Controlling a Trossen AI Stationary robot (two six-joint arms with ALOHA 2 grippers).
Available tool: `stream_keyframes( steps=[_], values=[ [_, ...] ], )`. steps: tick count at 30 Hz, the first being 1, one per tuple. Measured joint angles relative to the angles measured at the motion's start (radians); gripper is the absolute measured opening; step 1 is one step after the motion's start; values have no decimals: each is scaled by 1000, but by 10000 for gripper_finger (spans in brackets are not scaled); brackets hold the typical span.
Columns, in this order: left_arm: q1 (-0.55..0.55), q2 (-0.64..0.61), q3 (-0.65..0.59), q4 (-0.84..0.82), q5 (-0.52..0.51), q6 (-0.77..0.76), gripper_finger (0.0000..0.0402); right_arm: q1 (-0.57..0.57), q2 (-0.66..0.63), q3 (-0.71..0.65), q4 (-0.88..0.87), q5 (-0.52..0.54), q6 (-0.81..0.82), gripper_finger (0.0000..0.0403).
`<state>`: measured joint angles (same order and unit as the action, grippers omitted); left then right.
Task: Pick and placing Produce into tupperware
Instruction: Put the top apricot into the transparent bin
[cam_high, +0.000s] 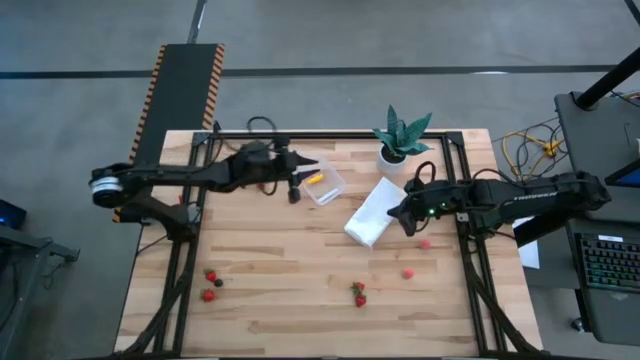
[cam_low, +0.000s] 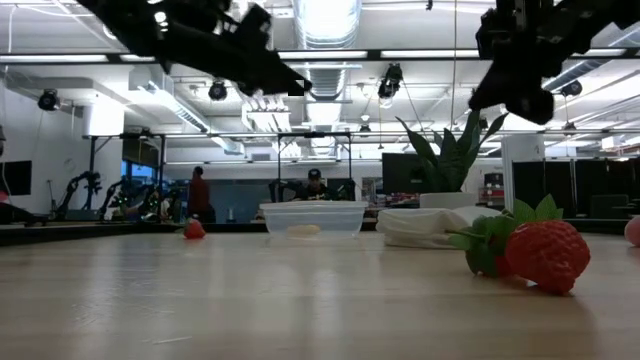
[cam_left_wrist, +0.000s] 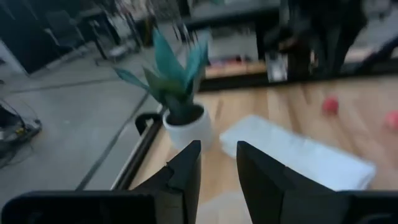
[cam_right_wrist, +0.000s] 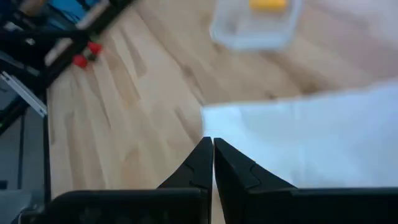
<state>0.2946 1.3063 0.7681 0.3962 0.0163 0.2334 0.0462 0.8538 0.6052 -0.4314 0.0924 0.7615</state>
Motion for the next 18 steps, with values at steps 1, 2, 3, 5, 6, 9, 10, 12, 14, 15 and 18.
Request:
stream_keyframes(
  steps=[1,2,3,5,6,9,10,12,14,15,18],
  values=[
    [-3,-25,-26,39,-3,-16,88,7,10,12,-31,-9,28,9],
    [-4,-48,-57,75,-6,-31,88,14,20,22,-67,-23,56,9],
    [-4,-70,-88,106,-9,-47,88,21,33,32,-101,-37,89,9],
    [-3,-112,-145,171,-14,-75,88,34,56,51,-159,-78,155,9],
    [-2,-130,-171,193,-16,-87,88,41,71,59,-193,-103,190,9],
    [-3,-192,-236,229,-15,-124,88,66,115,80,-278,-191,292,9],
    [-3,-207,-246,236,-15,-137,88,75,127,84,-299,-218,327,9],
    [-3,-243,-278,229,-15,-161,88,96,155,89,-344,-270,394,9],
    [-3,-268,-297,232,-15,-176,88,116,179,91,-382,-315,453,9],
    [-4,-280,-308,231,-15,-177,88,126,191,91,-407,-331,482,9],
    [-5,-310,-333,232,-15,-176,88,150,217,91,-483,-355,545,9]
  ],
)
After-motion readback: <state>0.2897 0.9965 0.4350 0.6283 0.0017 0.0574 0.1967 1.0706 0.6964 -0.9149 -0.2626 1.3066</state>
